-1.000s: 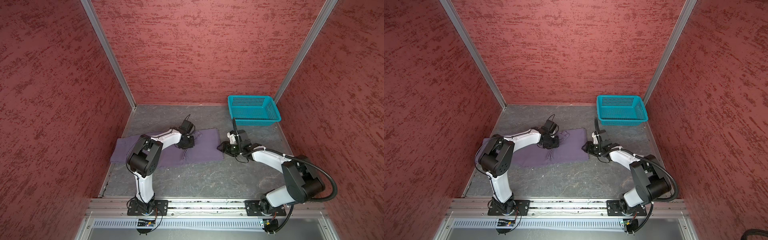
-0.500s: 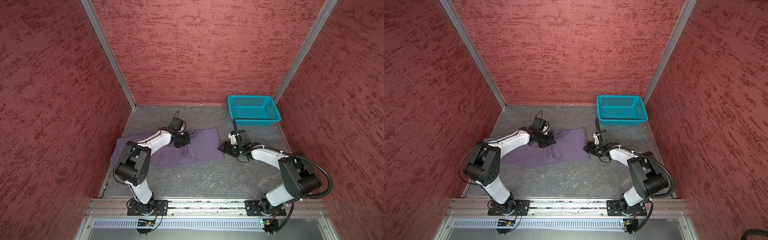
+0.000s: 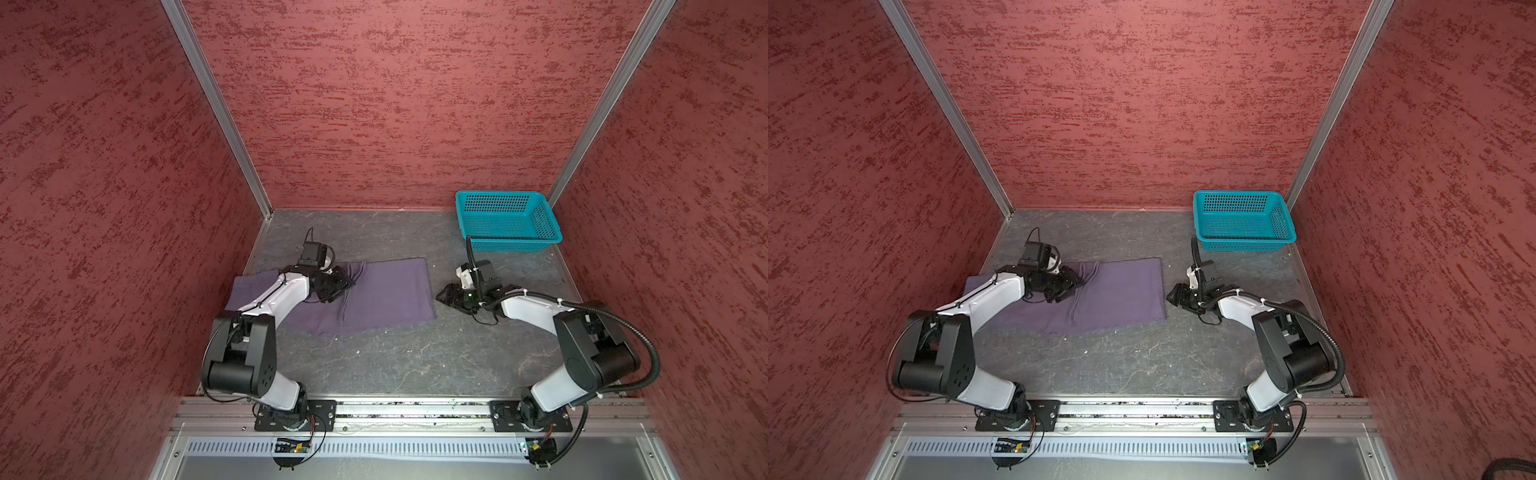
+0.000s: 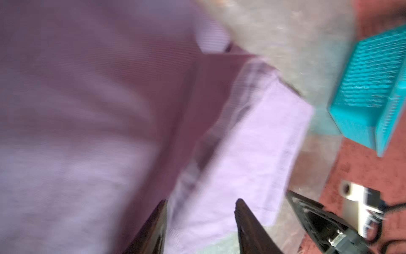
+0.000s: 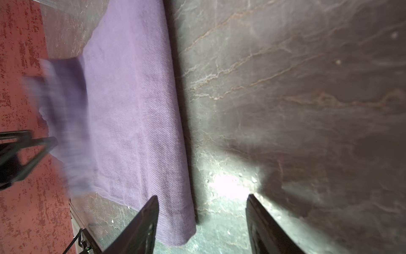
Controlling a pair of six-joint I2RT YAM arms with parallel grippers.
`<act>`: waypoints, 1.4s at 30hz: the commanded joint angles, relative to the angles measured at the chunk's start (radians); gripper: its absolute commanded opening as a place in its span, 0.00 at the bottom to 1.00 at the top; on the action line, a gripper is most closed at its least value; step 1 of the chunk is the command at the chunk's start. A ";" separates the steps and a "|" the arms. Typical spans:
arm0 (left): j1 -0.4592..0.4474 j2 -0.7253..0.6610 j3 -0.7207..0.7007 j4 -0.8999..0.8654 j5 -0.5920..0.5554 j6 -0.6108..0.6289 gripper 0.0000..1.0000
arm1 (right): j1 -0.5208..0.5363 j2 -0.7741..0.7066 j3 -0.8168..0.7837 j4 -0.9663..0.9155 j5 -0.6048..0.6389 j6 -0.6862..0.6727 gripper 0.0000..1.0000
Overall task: Fold and stack the trousers
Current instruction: Smooth out the trousers at the center of the table, then fold the trousers at the center of the table.
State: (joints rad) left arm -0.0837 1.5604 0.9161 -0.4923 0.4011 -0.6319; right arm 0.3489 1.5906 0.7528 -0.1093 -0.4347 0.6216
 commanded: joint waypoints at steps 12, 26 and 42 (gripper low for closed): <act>0.069 -0.133 0.004 -0.047 -0.025 0.028 0.59 | 0.009 0.128 0.120 0.079 -0.040 0.018 0.66; 0.160 -0.186 -0.085 -0.038 0.007 0.022 0.56 | 0.076 0.235 0.116 0.177 -0.056 0.074 0.22; 0.171 -0.258 -0.076 -0.079 0.031 0.037 0.55 | -0.315 -0.181 0.020 -0.257 0.174 -0.084 0.00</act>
State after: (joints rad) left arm 0.0788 1.3312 0.8337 -0.5549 0.4210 -0.6155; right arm 0.1356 1.5192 0.7773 -0.2089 -0.3763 0.6033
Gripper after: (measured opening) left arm 0.552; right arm 0.057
